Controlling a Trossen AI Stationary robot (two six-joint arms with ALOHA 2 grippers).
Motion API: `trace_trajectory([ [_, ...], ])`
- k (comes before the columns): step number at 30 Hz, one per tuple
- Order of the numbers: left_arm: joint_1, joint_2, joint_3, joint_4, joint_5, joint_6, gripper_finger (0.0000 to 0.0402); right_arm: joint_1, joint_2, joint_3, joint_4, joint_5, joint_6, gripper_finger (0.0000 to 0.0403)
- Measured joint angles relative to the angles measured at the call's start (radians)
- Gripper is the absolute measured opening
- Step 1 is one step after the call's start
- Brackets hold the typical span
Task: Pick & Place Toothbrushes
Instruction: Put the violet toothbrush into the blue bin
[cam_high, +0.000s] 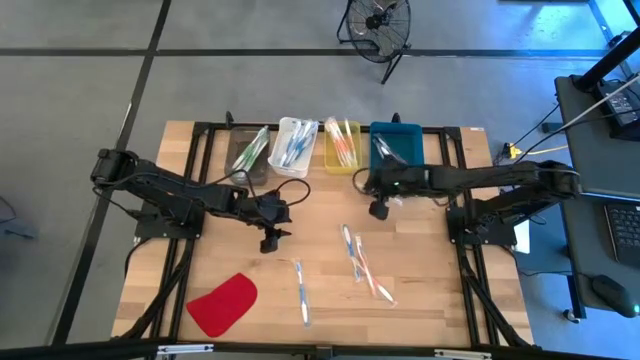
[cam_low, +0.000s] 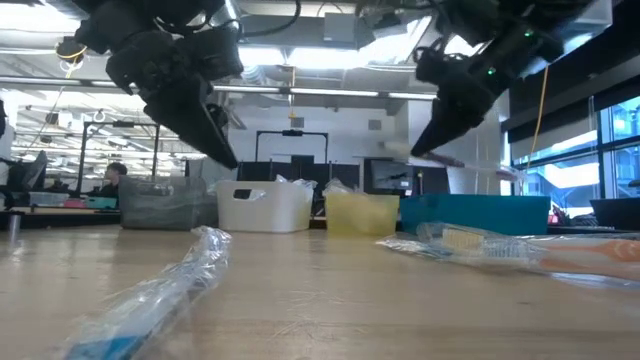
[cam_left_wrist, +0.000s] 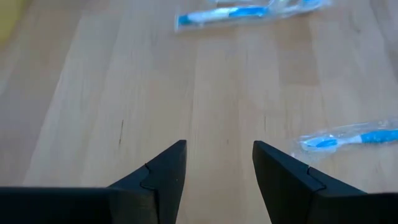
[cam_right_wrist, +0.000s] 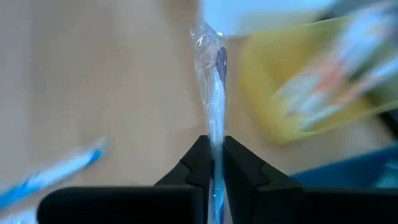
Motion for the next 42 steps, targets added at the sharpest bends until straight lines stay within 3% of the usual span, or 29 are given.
trace_trajectory([
  [7,0.0,0.03,0.0,0.084,0.06,0.092,0.0182,-0.064,-0.126,-0.039,0.049,0.196,0.109,0.0025],
  [14,0.0,0.051,0.0,0.106,0.09,0.145,0.0182,-0.17,-0.138,-0.038,0.12,0.343,0.12,0.003],
  [20,-0.003,0.08,0.001,0.149,0.109,0.208,0.0182,-0.285,-0.122,-0.039,0.114,0.343,0.156,0.0023],
  [26,-0.006,0.095,-0.001,0.214,0.18,0.313,0.0182,-0.388,-0.026,-0.038,0.114,0.315,0.17,0.0029],
  [42,-0.055,0.117,0.004,0.27,0.213,0.482,0.0182,-0.471,0.199,-0.038,0.146,0.207,0.22,0.0027],
])
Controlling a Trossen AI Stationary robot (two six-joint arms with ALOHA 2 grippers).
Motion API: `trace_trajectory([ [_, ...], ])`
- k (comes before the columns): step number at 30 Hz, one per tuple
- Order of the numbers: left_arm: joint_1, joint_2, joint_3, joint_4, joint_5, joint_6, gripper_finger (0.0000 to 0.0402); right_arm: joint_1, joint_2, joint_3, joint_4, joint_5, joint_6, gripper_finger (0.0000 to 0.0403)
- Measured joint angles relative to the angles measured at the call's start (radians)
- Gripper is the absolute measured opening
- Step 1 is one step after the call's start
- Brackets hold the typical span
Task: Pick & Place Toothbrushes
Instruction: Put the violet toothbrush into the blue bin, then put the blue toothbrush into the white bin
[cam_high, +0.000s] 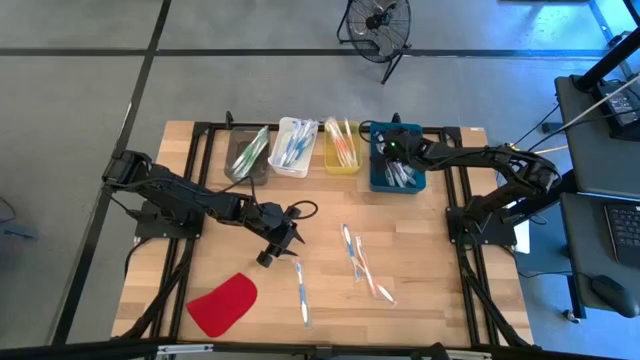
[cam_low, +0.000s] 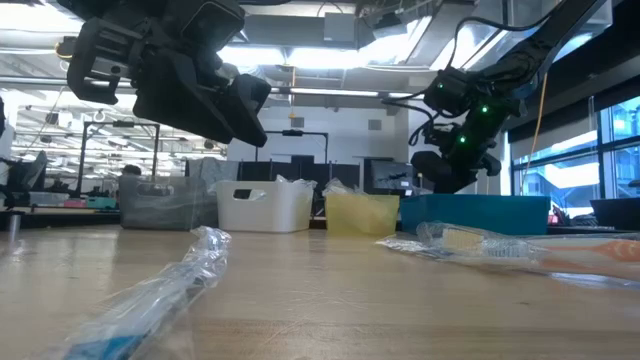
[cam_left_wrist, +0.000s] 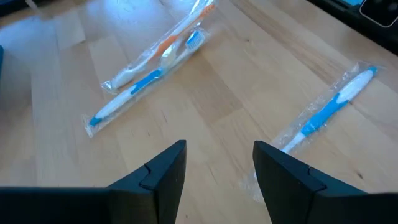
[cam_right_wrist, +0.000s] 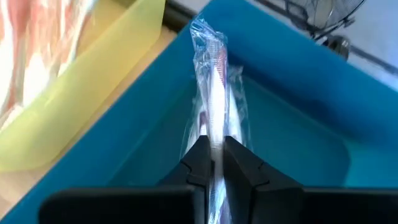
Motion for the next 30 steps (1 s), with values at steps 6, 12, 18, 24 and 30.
trace_trajectory([
  [6,-0.009,0.0,0.0,0.017,-0.001,-0.001,0.0182,-0.001,0.006,0.0,-0.051,-0.052,0.031,0.0033],
  [12,-0.02,0.0,0.0,0.025,-0.009,-0.008,0.0182,-0.002,0.006,0.0,-0.112,-0.102,0.05,0.0036],
  [18,-0.025,0.003,0.0,0.026,-0.01,-0.021,0.0182,-0.002,0.006,0.0,-0.114,-0.104,0.048,0.0053],
  [24,-0.031,0.003,0.013,0.023,-0.01,-0.044,0.0182,-0.002,0.006,0.0,-0.114,-0.105,0.047,0.0117],
  [30,-0.047,0.004,0.075,-0.064,-0.025,-0.038,0.0182,-0.002,-0.024,0.0,-0.119,-0.175,0.067,0.0176],
])
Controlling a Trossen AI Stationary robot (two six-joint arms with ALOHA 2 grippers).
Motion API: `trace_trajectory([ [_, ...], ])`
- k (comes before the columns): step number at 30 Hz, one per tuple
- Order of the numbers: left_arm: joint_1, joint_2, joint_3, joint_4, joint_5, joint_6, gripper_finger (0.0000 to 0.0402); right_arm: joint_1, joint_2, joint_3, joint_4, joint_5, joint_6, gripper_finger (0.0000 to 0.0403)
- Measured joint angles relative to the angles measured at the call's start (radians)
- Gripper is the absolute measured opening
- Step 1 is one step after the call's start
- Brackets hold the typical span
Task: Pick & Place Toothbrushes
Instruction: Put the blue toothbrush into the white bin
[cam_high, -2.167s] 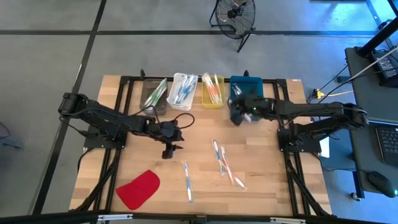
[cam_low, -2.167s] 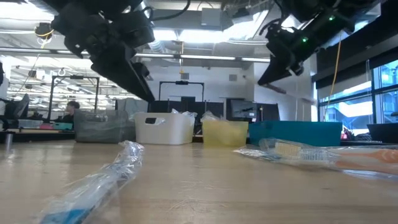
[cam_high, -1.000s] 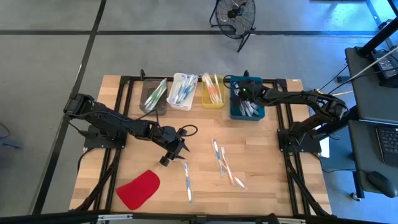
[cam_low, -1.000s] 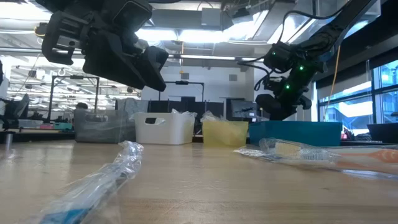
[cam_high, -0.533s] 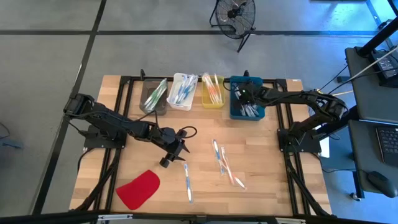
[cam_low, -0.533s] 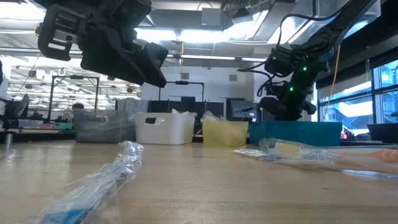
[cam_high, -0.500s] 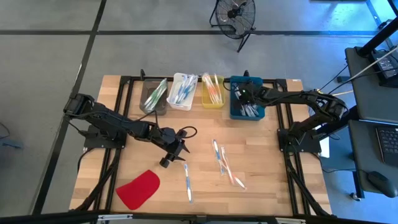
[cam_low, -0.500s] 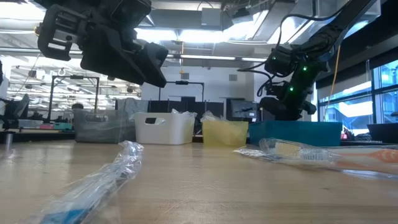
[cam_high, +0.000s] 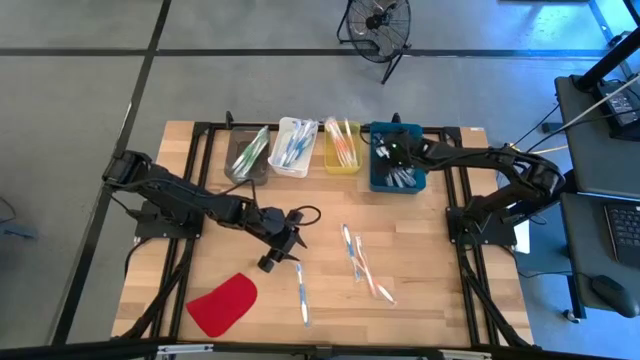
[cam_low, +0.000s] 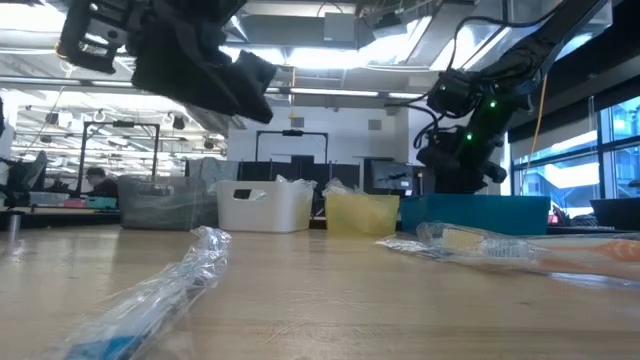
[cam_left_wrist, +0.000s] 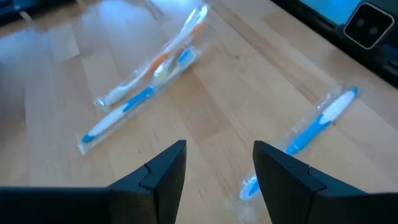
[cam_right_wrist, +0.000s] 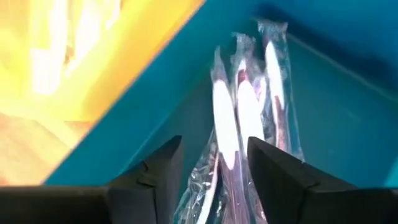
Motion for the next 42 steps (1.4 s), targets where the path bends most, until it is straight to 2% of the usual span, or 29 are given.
trace_trajectory([
  [7,-0.003,0.01,0.059,-0.12,-0.042,0.017,0.0182,0.026,-0.088,0.0,-0.001,-0.057,-0.044,0.0197],
  [17,-0.032,0.155,0.195,-0.3,-0.039,0.06,0.0182,0.203,-0.201,0.001,-0.002,-0.07,-0.027,0.017],
  [24,-0.068,0.266,0.309,-0.422,-0.038,0.116,0.0182,0.36,-0.217,0.001,-0.002,0.058,0.032,0.015],
  [30,-0.099,0.317,0.37,-0.453,-0.029,0.166,0.0182,0.454,-0.217,0.001,-0.01,0.13,0.085,0.0136],
  [42,-0.124,0.391,0.385,-0.452,0.019,0.247,0.0182,0.557,-0.217,0.001,-0.014,0.161,0.156,0.011],
])
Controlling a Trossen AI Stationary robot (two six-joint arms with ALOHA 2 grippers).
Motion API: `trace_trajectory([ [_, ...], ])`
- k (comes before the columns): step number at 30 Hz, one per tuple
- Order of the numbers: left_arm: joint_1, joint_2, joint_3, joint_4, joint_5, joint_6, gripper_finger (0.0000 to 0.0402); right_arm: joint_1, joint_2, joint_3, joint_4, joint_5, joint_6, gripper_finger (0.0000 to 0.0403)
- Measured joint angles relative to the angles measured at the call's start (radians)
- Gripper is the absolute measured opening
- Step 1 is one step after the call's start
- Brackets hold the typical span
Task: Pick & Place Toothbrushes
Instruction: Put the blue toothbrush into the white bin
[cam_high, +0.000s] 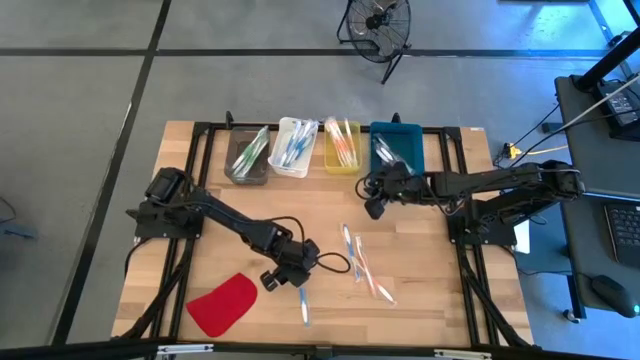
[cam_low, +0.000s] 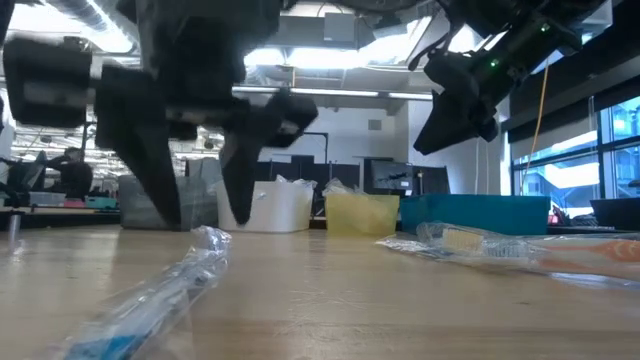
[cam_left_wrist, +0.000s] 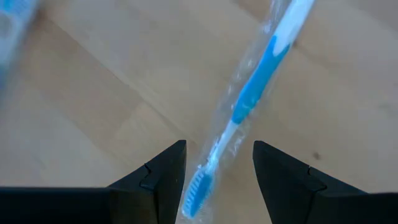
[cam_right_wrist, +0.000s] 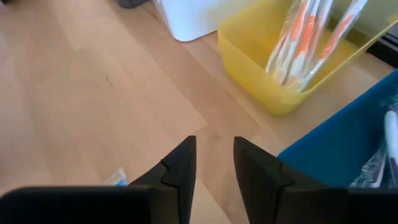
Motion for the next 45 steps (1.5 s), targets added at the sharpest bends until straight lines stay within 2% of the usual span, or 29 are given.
trace_trajectory([
  [7,0.001,0.044,0.0,-0.007,-0.063,0.058,0.0182,0.024,0.0,0.0,0.001,0.0,0.006,0.0098],
  [15,0.041,0.043,0.0,-0.072,-0.054,0.06,0.0178,0.027,0.0,0.0,0.001,0.0,0.012,0.009],
  [23,0.068,0.049,0.0,-0.079,0.029,0.06,0.0126,0.027,0.0,0.0,0.001,0.0,0.03,0.0081],
  [33,0.033,0.049,0.0,-0.07,0.043,0.072,0.0088,0.027,0.0,0.0,0.001,0.0,0.029,0.0069],
  [40,0.018,0.049,0.0,-0.085,0.058,0.071,0.0042,0.027,0.0,0.0,0.001,0.0,0.029,0.0059],
  [45,0.018,0.048,0.0,-0.111,0.06,0.049,0.0041,0.027,0.0,0.0,0.0,0.0,0.029,0.0053],
])
